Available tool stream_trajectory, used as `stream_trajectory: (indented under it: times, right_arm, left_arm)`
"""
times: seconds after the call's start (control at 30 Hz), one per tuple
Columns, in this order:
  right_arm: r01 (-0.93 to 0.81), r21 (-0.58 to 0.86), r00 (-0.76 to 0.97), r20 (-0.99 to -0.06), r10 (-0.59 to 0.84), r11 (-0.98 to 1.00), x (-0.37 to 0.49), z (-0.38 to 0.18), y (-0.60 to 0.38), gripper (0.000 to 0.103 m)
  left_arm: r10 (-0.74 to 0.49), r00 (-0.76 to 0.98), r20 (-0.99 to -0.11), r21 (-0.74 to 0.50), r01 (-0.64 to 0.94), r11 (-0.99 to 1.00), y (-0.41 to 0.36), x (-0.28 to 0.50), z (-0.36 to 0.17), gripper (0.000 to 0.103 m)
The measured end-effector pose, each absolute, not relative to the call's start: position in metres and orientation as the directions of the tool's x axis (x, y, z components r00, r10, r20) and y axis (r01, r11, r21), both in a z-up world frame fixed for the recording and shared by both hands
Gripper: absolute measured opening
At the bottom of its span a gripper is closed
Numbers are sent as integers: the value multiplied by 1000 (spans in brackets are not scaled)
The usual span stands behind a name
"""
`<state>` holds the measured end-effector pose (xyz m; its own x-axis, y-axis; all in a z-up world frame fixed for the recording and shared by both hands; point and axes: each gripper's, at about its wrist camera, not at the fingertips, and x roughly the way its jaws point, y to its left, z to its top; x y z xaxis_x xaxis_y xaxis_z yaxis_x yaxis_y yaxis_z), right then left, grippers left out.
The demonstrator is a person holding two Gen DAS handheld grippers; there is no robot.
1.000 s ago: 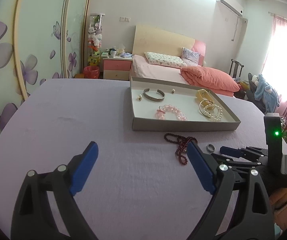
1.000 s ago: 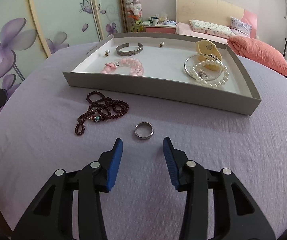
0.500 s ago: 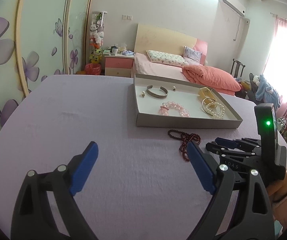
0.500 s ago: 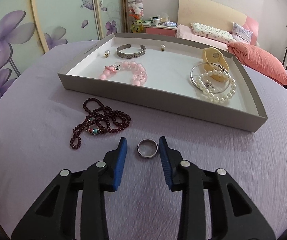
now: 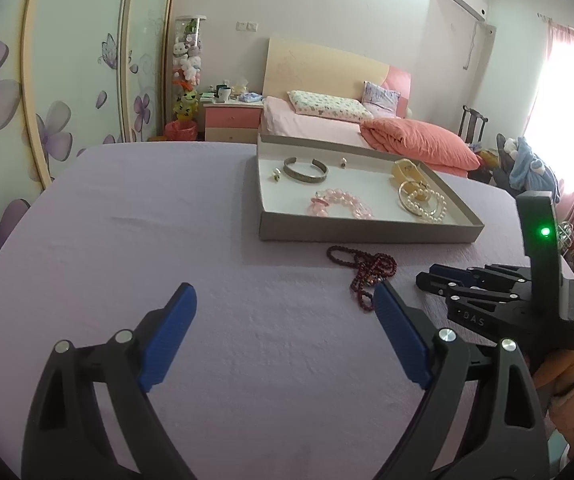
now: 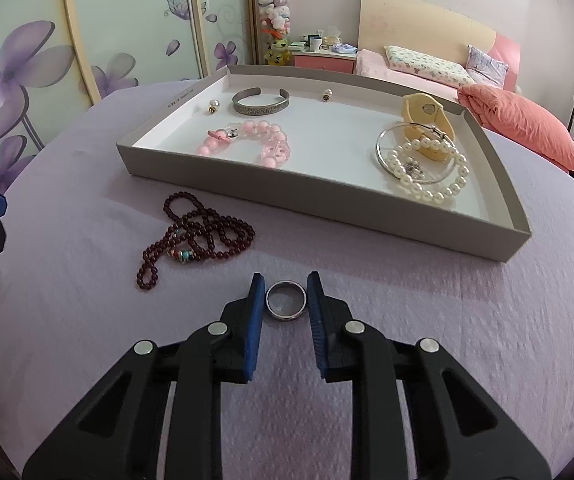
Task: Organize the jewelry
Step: 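Grasp the dark red bead necklace with the left tool while the right tool holds the ring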
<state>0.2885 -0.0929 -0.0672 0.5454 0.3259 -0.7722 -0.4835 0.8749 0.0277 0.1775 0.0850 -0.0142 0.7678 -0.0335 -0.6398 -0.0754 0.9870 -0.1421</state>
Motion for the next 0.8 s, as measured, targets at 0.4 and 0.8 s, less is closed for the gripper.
stream_trajectory:
  times: [0.4,0.8]
  right_arm:
    - [-327,87,617,-735,282,941,297,-46,-168,22]
    - [-304,148,639,-701,317,941,304,-41,-192,22]
  left_arm:
    - [-72,720,-691,-93,10,996,33,210,-32,88]
    - [-31,662,-749,-38,4,999,-9,263,-55,88]
